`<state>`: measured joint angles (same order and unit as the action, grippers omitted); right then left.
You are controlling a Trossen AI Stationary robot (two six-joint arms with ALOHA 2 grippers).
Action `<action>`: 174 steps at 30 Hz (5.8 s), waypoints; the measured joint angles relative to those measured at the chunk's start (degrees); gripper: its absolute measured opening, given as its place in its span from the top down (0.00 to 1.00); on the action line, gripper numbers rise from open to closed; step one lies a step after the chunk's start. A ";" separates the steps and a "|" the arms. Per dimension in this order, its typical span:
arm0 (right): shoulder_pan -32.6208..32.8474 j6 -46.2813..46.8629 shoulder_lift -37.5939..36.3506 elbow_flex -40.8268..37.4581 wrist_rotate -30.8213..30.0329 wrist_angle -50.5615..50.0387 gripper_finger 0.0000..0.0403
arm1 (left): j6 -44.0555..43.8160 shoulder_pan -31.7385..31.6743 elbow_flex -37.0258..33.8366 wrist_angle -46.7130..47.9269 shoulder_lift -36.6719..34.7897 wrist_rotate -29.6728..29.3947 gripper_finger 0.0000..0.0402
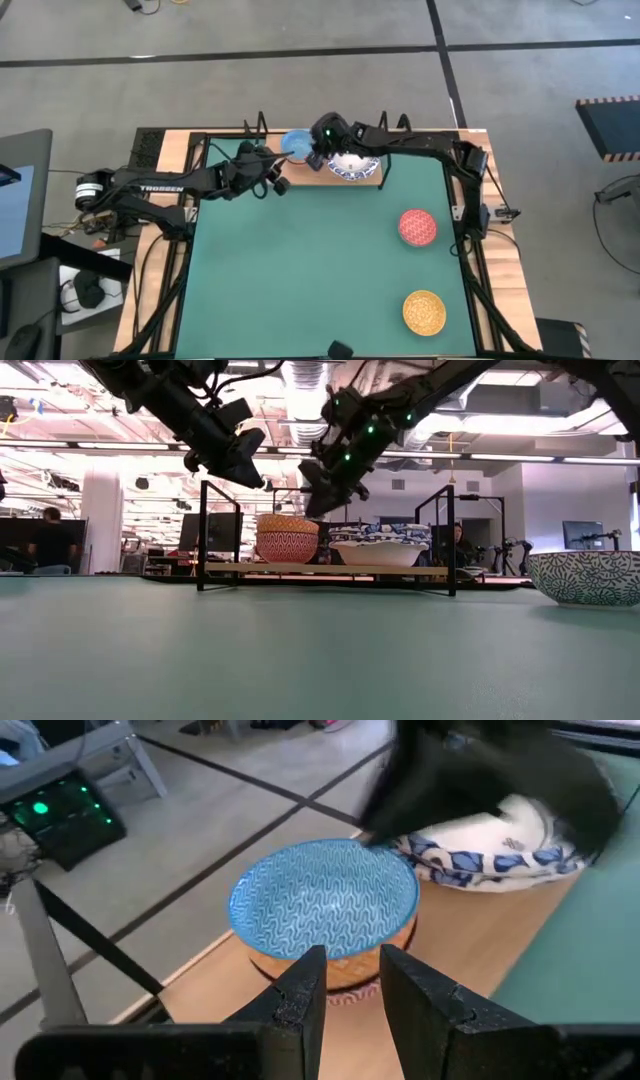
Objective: Place and stack bowls onto a shelf
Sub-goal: Stack the red bowl on top of the light blue bowl on the shelf
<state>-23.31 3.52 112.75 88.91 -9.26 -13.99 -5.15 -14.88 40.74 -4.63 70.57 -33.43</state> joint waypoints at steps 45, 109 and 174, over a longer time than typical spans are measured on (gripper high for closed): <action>27.35 60.20 -62.84 -41.93 -26.79 -60.01 0.74 | 17.08 9.25 -2.72 -25.63 5.59 31.44 0.79; 37.03 38.07 -46.19 -57.43 -31.55 3.16 0.90 | 0.91 11.46 8.01 -23.92 20.61 32.10 0.45; 38.27 16.61 -26.28 -38.00 -57.40 8.78 0.90 | 5.75 13.39 17.39 -7.95 20.43 9.90 0.56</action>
<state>14.96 20.13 86.47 50.91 -66.66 -5.21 0.60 -1.49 58.13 -12.58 91.00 -23.53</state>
